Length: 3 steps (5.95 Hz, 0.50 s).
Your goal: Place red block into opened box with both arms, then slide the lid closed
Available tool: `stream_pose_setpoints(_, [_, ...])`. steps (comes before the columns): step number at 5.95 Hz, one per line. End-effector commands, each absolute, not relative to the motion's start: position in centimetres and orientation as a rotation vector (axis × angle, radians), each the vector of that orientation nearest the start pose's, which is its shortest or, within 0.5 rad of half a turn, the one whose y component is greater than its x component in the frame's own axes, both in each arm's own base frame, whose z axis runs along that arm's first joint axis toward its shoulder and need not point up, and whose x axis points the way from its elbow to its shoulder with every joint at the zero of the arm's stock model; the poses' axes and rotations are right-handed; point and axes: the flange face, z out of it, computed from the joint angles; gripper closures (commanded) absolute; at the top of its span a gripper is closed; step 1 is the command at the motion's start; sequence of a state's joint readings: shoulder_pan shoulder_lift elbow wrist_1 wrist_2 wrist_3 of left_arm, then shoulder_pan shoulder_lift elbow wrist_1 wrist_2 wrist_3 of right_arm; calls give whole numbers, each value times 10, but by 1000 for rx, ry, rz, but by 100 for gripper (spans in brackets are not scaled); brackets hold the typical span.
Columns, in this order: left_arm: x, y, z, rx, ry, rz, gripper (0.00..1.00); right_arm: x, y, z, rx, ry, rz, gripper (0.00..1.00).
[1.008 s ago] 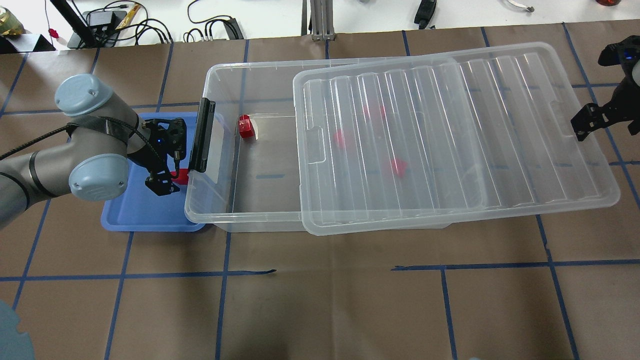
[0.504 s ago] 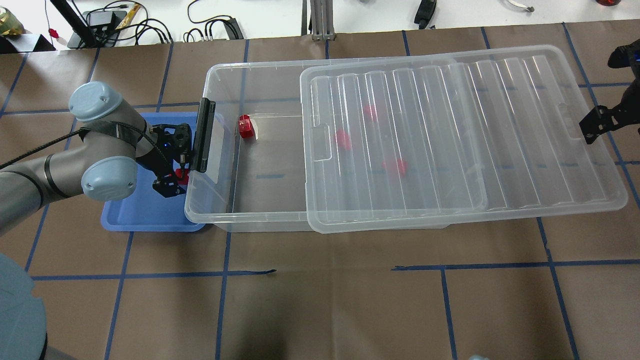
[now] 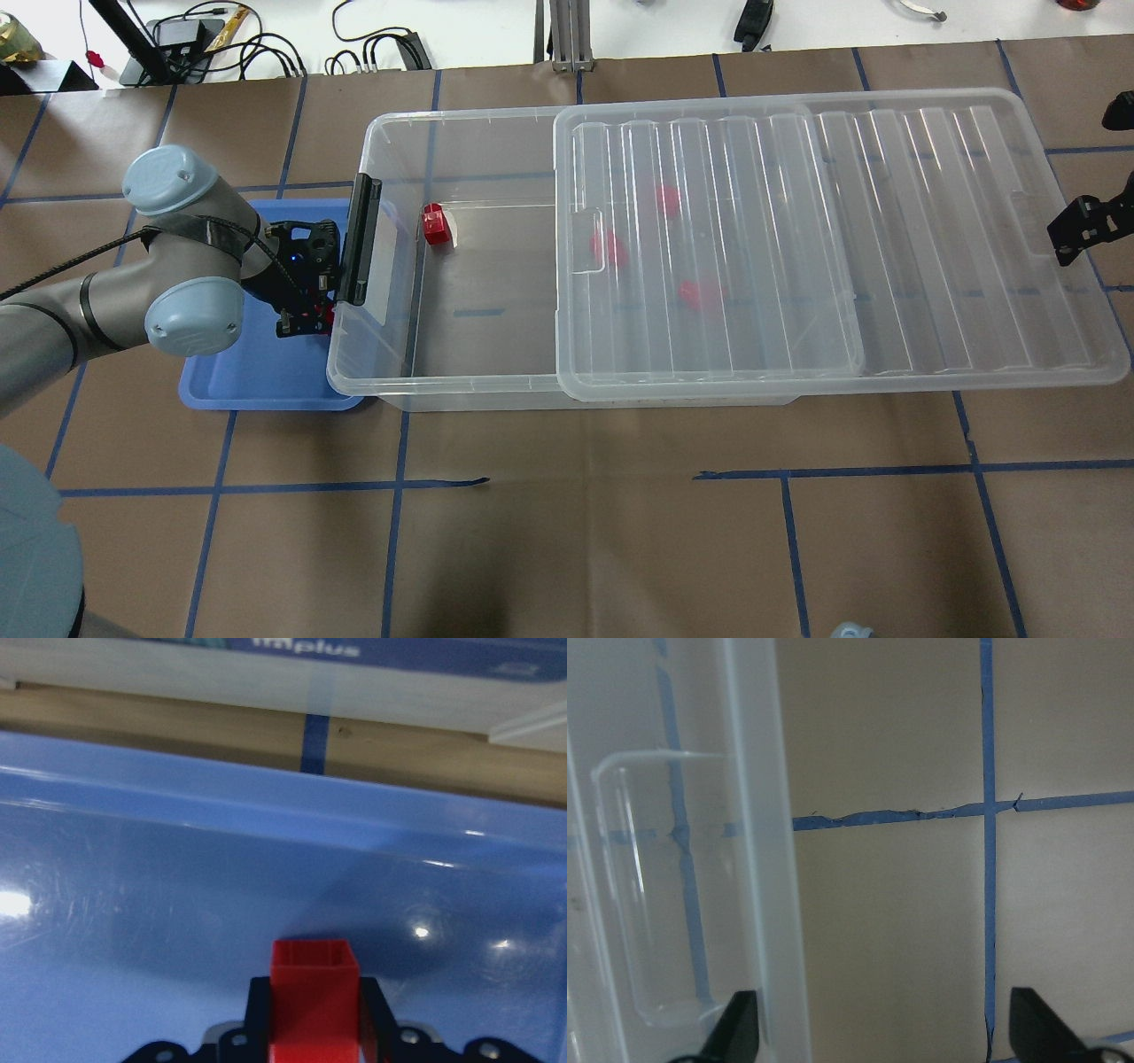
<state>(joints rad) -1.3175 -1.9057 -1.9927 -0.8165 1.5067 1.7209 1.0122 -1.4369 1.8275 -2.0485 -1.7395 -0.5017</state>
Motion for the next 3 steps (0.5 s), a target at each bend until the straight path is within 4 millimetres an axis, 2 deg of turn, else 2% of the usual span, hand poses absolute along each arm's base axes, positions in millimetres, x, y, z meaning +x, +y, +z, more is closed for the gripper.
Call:
stream_pose_setpoints(1, [-6,-541,210,2114,2350,-92,100,-184,-510,350,118,3332,9,0])
stream_pose_setpoints(2, [-8,-539,229,2110,2348,-94,99,-185,-512,358,138,3338,-22,0])
stream_pose_setpoints(3, [-13,-537,258,2101,2379,-73,99,-189,-519,370,145,3348,-60,0])
